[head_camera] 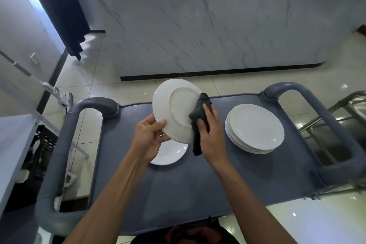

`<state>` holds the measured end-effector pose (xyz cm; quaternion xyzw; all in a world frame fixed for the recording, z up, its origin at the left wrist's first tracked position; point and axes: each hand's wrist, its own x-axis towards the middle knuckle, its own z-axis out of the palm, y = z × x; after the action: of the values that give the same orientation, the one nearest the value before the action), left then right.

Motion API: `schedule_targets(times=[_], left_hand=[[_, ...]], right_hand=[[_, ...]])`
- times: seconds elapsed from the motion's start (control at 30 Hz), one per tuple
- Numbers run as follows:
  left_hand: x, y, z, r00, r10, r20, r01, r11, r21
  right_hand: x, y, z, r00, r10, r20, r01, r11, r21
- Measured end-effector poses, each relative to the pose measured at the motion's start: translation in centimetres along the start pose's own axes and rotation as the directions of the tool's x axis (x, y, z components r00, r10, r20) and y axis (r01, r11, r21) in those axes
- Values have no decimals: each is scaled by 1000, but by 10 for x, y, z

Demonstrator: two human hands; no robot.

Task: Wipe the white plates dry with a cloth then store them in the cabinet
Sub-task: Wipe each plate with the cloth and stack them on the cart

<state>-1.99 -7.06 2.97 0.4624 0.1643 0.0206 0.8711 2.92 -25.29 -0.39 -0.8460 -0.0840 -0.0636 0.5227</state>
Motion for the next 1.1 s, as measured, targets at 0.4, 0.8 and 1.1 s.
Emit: schedule_targets(times=[0.4, 0.8, 1.1], left_hand=[[0, 5, -14, 987, -32, 159, 14, 994, 108], [0, 4, -19, 969, -74, 237, 13, 968, 250], [-4, -10, -12, 973, -90, 211, 42, 974, 221]], right_hand=[[35, -16, -23, 996, 76, -52, -70, 993, 99], [46, -30, -12, 986, -163, 31, 166, 977, -135], [17, -44, 15, 901, -363, 236, 431, 799, -418]])
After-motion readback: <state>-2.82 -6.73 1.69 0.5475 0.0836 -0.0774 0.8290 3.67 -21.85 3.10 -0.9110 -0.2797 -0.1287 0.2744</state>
